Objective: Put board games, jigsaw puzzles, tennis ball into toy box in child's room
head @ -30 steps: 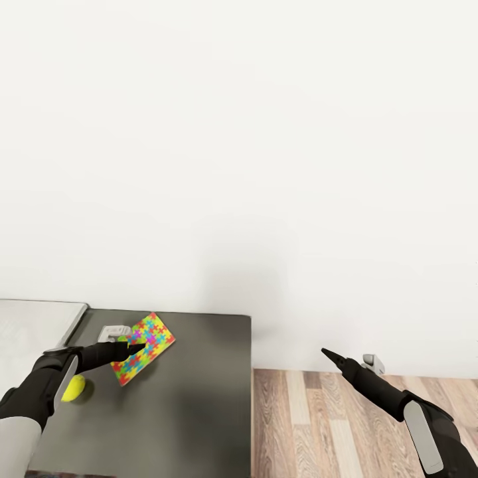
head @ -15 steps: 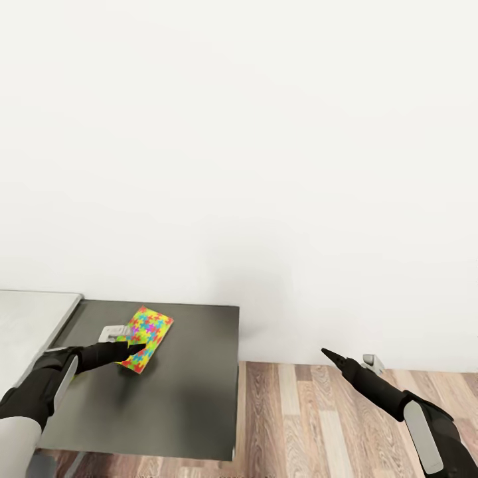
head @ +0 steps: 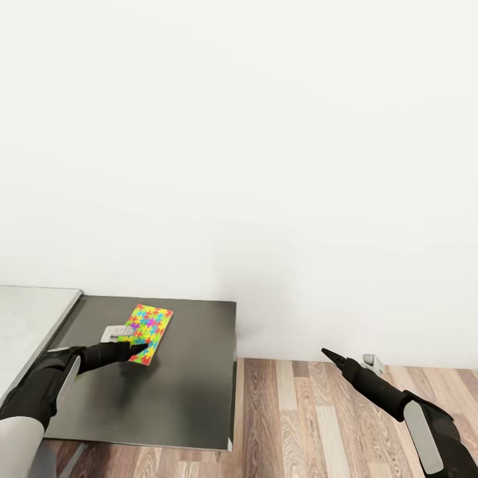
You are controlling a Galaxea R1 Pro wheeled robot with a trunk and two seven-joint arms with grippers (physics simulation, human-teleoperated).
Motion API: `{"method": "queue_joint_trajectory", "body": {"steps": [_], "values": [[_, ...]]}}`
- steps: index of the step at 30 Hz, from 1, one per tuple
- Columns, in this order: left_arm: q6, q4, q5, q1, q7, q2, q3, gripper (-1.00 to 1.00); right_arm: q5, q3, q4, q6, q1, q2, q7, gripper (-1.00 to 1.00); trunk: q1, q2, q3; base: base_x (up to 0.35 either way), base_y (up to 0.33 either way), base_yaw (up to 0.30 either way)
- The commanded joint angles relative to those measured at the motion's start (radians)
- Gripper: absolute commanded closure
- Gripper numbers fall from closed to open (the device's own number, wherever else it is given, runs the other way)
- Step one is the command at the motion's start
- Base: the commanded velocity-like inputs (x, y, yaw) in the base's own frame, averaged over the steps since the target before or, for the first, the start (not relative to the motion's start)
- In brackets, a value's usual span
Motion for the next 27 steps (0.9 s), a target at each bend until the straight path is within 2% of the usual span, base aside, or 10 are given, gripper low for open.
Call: {"method": "queue_joint_trajectory", "body": {"steps": [1,17,27], "values": [[0.006,-0.001,-0.006,-0.001,-0.007,-0.001,0.004,-1.0,-0.003,-0.002,0.0,0.007,-0.001,0.0,0.001,-1.0,0.001,-0.002,-0.002,-0.03,-0.057,0.0],[0.006,-0.001,-0.006,-0.001,-0.008,-0.003,0.004,-1.0,-0.003,-0.001,0.0,0.007,-0.001,0.0,0.001,-1.0,0.001,-0.002,-0.002,-0.082,-0.103,0.0],[0.005,-0.001,-0.006,-0.001,-0.009,-0.004,0.003,-1.0,-0.003,-0.001,0.0,0.007,-0.001,0.0,0.001,-1.0,0.001,-0.002,-0.002,-0.022,-0.021,0.0]]}}
